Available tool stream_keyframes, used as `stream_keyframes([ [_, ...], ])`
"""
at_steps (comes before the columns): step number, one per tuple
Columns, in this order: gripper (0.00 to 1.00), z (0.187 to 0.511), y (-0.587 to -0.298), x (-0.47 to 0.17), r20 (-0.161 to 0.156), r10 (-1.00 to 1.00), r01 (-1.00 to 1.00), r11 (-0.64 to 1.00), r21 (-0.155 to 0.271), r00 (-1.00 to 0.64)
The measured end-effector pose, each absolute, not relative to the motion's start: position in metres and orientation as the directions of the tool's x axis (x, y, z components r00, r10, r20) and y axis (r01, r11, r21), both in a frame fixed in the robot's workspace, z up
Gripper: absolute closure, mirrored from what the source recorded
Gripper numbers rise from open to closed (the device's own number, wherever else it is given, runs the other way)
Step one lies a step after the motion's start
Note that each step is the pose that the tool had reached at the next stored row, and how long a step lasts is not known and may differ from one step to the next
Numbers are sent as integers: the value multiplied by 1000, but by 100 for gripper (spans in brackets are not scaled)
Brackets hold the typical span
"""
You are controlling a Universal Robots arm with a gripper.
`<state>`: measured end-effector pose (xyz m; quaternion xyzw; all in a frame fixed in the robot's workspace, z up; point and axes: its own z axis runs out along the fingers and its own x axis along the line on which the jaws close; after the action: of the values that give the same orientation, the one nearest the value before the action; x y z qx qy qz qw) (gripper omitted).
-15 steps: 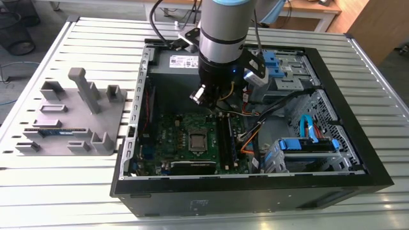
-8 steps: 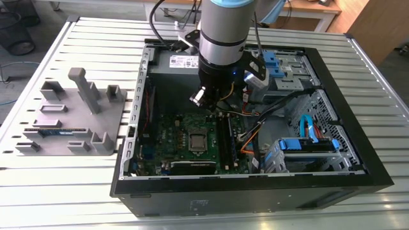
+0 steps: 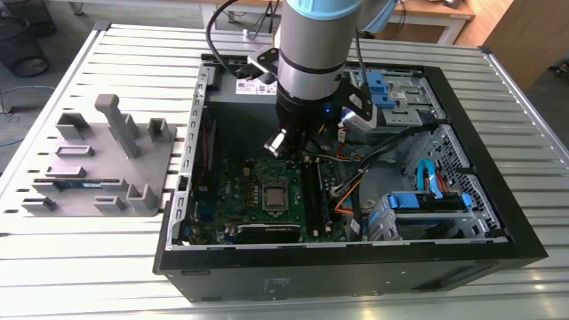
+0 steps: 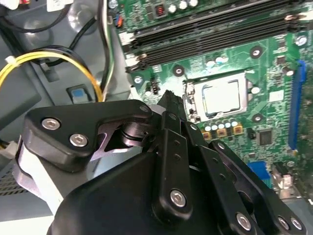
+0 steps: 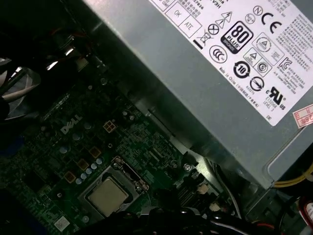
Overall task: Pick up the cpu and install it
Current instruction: 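Install the first cpu locking lever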
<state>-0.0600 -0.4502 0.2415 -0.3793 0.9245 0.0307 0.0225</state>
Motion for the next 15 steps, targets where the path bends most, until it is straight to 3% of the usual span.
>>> stream_keyframes([
  [15,89,241,-461,-60,-58,-691,-693,720,33,-720],
])
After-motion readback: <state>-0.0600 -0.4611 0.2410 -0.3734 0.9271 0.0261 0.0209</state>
